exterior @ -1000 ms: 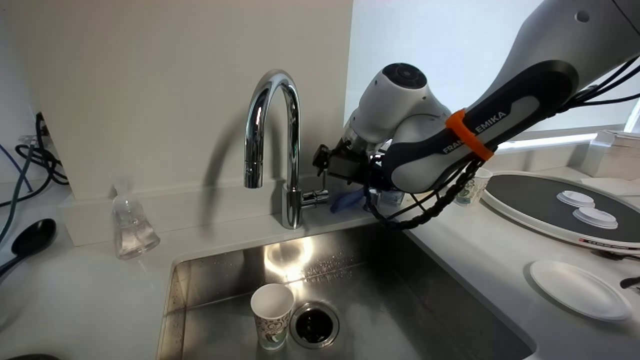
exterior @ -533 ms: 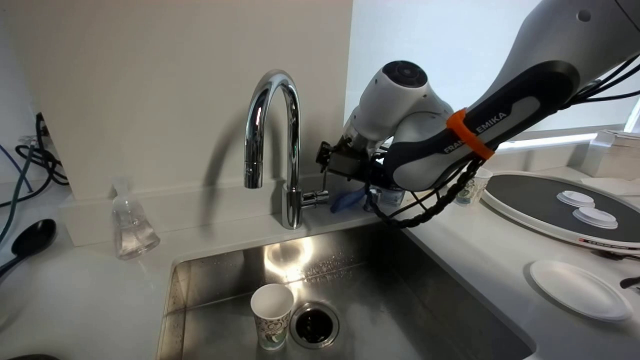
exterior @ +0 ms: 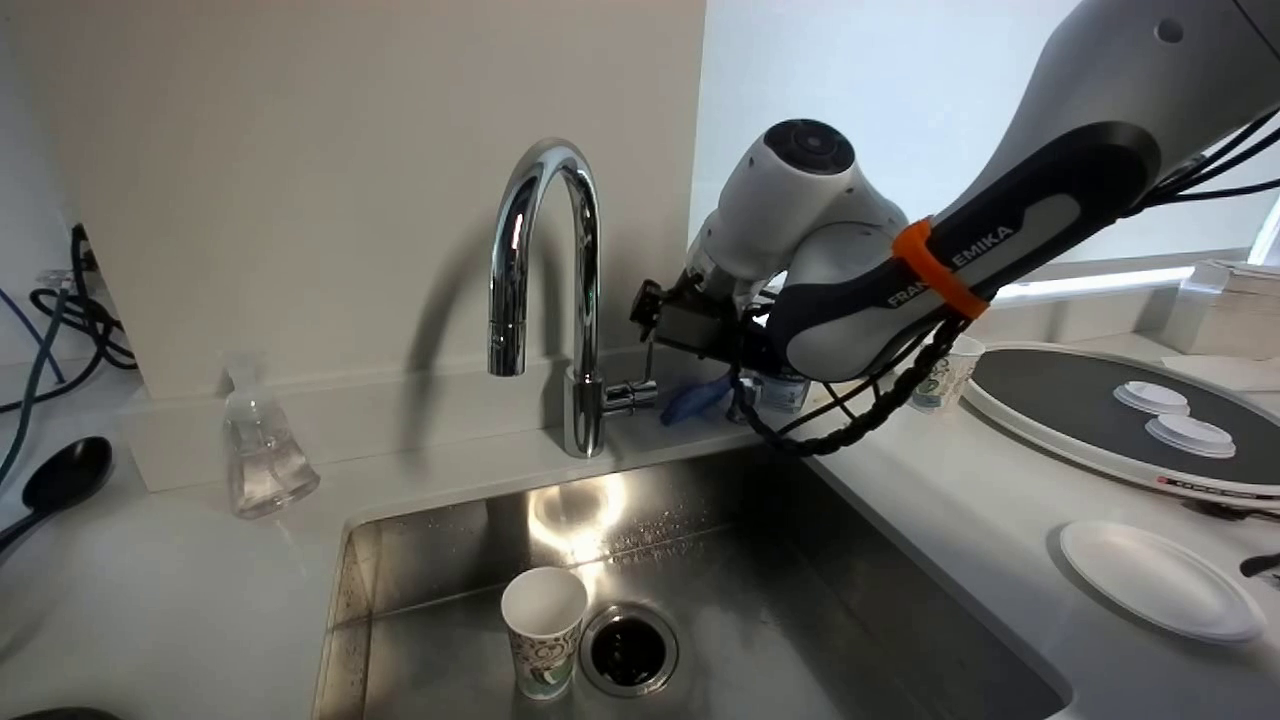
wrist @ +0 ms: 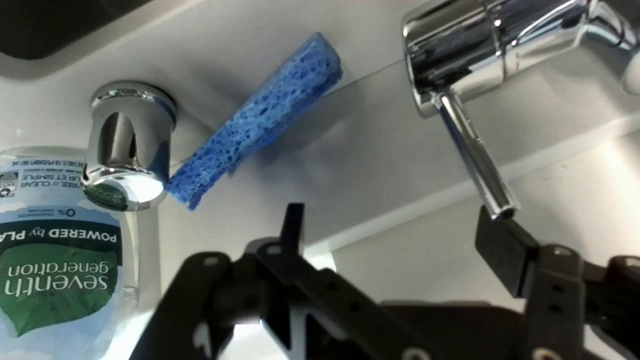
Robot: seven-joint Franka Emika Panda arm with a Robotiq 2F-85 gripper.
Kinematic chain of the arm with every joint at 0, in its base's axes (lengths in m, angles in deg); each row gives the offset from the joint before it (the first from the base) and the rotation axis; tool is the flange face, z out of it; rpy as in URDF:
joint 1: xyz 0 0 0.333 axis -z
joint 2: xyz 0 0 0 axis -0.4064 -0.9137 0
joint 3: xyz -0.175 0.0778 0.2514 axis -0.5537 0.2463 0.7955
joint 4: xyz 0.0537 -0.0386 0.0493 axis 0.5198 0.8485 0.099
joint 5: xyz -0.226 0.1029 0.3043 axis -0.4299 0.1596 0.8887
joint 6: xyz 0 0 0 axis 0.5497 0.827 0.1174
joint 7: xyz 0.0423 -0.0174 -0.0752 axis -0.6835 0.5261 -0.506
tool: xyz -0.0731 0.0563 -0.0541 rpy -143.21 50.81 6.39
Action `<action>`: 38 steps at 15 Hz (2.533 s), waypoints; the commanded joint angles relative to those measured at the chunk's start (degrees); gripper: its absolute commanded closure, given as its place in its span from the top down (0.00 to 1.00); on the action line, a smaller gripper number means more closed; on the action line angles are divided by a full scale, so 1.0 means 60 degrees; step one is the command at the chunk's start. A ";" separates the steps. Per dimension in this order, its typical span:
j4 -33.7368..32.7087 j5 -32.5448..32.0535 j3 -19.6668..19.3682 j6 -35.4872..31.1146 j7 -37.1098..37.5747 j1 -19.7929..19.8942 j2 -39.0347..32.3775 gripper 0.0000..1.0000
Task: Move the cup to the left then open the faucet.
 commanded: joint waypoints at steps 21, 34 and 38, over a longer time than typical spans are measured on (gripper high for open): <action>0.0488 -0.0212 -0.0900 0.0185 0.0290 -0.1075 0.0160 0.88; 0.0544 -0.0118 -0.1064 0.0019 0.0263 -0.1223 0.0160 1.00; 0.0547 -0.0102 -0.1039 -0.0006 0.0244 -0.1228 0.0192 1.00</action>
